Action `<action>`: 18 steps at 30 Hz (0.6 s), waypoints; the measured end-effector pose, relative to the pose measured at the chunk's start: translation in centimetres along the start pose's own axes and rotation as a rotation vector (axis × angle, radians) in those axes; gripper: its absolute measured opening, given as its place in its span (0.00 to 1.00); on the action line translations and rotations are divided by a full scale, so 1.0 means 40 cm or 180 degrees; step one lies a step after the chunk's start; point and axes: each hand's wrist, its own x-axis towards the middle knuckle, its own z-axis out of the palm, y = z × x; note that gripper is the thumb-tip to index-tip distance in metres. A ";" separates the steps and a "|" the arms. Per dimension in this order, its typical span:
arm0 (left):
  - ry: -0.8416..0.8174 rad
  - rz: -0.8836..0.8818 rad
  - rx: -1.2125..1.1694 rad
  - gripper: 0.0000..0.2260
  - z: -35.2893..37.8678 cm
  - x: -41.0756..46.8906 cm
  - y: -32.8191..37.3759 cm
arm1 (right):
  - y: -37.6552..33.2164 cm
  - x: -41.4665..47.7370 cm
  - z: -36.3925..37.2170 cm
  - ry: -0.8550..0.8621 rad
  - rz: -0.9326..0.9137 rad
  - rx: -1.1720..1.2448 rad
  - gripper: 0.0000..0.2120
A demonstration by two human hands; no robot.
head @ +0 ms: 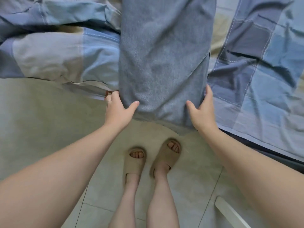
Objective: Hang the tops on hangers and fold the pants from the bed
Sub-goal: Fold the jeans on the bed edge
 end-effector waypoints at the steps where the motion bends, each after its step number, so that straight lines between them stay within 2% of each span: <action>1: 0.0016 0.0048 -0.0175 0.26 0.010 0.010 -0.001 | 0.009 0.000 0.007 0.0014 0.0048 0.0113 0.36; 5: -0.0149 0.0082 -0.0885 0.21 0.029 0.009 0.006 | 0.024 -0.009 0.033 0.0018 0.0244 0.0356 0.18; 7: -0.0378 0.0034 -0.0919 0.21 0.030 -0.005 0.004 | 0.024 -0.022 0.033 0.0011 0.0289 0.0472 0.14; 10: -0.0740 -0.0164 -0.0832 0.22 0.015 -0.035 -0.001 | 0.022 -0.066 0.012 -0.0091 0.0432 0.0543 0.15; 14: -0.1235 -0.0499 -0.0916 0.18 -0.028 -0.101 -0.011 | 0.020 -0.156 -0.037 -0.0368 0.0730 0.0542 0.13; 18: -0.1671 -0.0726 -0.0787 0.22 -0.085 -0.191 -0.019 | 0.005 -0.269 -0.070 -0.0525 0.0947 0.0599 0.13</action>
